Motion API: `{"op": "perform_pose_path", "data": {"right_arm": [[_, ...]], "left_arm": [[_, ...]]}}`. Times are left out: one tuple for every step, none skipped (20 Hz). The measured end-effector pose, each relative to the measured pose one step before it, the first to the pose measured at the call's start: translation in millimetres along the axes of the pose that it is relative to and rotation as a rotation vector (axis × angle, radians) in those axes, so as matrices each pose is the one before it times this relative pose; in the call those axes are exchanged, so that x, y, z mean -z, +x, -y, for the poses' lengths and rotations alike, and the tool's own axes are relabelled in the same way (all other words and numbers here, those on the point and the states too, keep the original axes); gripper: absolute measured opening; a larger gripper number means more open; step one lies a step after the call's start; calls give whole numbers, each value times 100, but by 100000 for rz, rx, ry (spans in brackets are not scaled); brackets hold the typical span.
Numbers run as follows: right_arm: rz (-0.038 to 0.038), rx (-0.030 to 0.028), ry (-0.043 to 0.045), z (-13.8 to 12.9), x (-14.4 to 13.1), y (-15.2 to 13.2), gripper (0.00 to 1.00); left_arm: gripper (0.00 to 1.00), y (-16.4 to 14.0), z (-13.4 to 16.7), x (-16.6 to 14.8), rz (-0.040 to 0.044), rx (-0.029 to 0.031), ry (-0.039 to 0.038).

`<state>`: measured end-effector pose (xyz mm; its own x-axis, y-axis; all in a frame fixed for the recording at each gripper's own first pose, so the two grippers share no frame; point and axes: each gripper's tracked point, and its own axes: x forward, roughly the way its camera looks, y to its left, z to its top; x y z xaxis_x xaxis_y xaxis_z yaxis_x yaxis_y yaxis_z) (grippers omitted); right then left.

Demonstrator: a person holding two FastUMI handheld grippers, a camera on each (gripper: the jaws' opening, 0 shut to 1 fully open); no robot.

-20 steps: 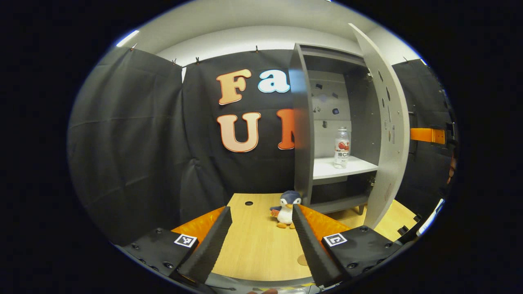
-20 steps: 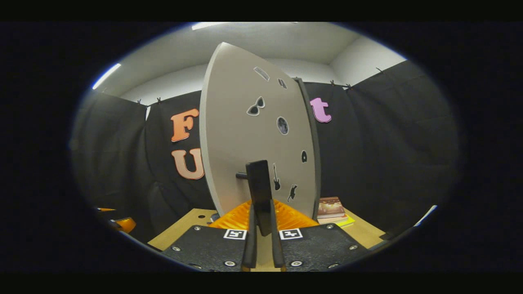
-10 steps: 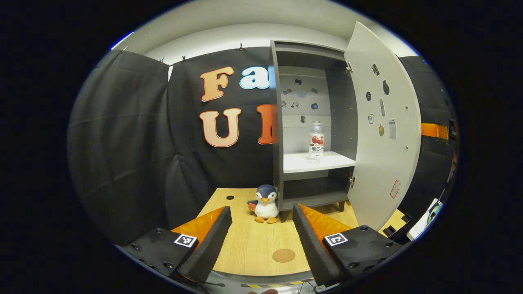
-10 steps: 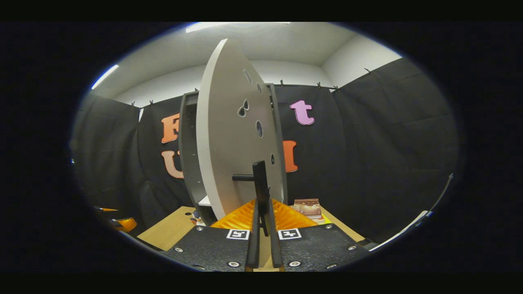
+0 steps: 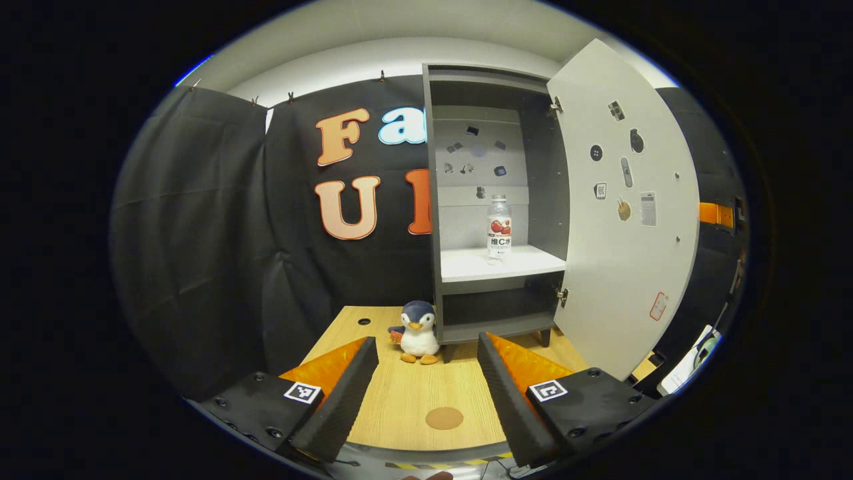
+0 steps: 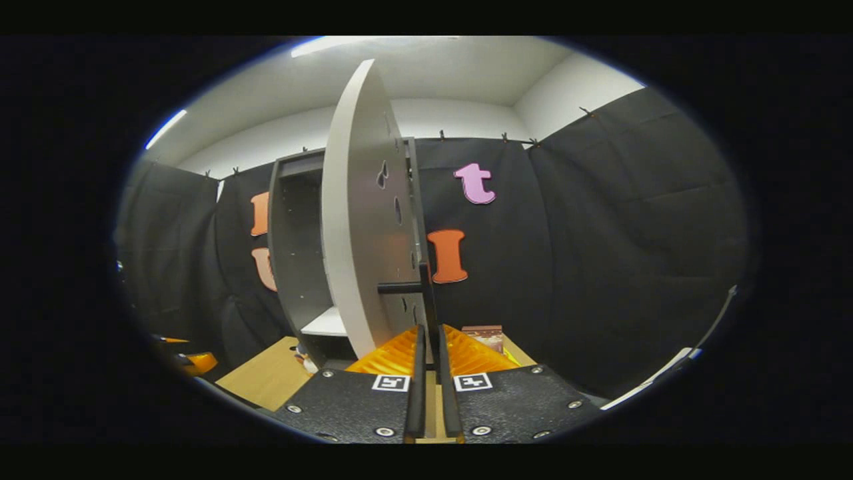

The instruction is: Open the cabinet door with the right hand, grasp the bottle in the cabinet with the left hand and place it on the coaster, then close the cabinet door with the right hand.

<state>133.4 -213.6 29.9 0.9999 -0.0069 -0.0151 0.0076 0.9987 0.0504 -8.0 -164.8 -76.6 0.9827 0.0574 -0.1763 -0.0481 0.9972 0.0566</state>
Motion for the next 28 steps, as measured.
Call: {"op": "perform_pose_path", "data": {"right_arm": [[1, 773, -51, 782, -9, -111, 3], [217, 470, -527, 533, -50, 83, 0], [164, 582, 56, 403, 14, 168, 0], [289, 390, 435, 387, -22, 16, 0], [640, 120, 749, 324, -48, -33, 0], [740, 167, 897, 238, -147, -17, 0], [398, 127, 716, 175, 3, -53, 5], [250, 183, 615, 117, 26, 14, 0], [104, 845, 176, 44, 24, -114, 5], [251, 1518, -879, 47, 15, -366, 6], [112, 2713, -2017, 136, -172, -356, 6], [783, 3157, -2425, 204, -217, -669, 6], [1658, 3301, -2453, 124, -621, -337, 6], [1292, 2839, -1868, 73, -691, -681, 6], [1686, 2272, -1251, -216, -890, -1179, 6], [1972, 2040, -578, -107, -878, -998, 6], [1477, 1241, -208, -64, -470, -808, 6], [1114, 736, 326, -319, -531, -560, 6], [1255, -162, 689, -727, -436, -626, 6], [1163, -354, -1054, -945, -222, -375, 6], [1027, 59, -2553, -612, 47, 36, 6], [-328, -48, -2778, -678, 405, 175, 2], [-1451, -332, -1905, -838, 662, 120, 4], [-1518, -948, -159, -999, 449, 196, 6], [-671, -1414, 637, -949, 28, 256, 6], [-474, -1161, 435, -958, 190, 503, 6], [-678, -1471, -1792, -1085, 569, 590, 6], [-1392, -325, -2611, -778, 710, 841, 6]], "left_arm": [[98, 18, 296, -131, 86, 98, 9], [98, 86, 281, -324, 359, 102, 128], [98, 355, 227, -258, 178, 182, 522], [98, 200, 333, 144, 57, 613, 596], [96, 545, 349, 0, -384, 592, 348], [97, 485, 399, 125, -151, 1022, -53], [99, 767, 490, -120, 56, 1191, -150], [99, 762, 324, 77, -204, 1260, -209], [99, 919, 315, -146, 113, 1370, 6], [97, 1023, 496, -255, 424, 1664, -568], [97, 1222, 543, -416, 515, 1941, -501], [99, 1366, 478, -337, 530, 2055, -614], [98, 1486, 417, -421, 744, 2041, -738], [97, 1517, 240, -463, 436, 1405, -692], [99, 1493, 443, -435, 571, 2118, -776], [98, 1642, 505, -514, 808, 1892, -357], [97, 1685, 415, -665, 702, 2044, 292], [97, 1863, 488, -634, 894, 1900, 871], [97, 1663, 208, -631, 1262, 575, 826], [97, 1506, 307, -570, 1496, 1072, 92], [97, 1582, 505, -519, 1188, 1374, -25], [96, 1632, 486, -469, 809, 1185, 511], [96, 1625, 302, -338, 485, 697, 607], [97, 1487, 253, -372, 702, 690, 226], [97, 1414, 341, -483, 1080, 1134, -417], [96, 1281, 315, -336, 740, 1397, -118], [96, 1281, 47, -229, 574, 554, 487], [97, 1261, -171, -300, 689, -508, 627]]}}
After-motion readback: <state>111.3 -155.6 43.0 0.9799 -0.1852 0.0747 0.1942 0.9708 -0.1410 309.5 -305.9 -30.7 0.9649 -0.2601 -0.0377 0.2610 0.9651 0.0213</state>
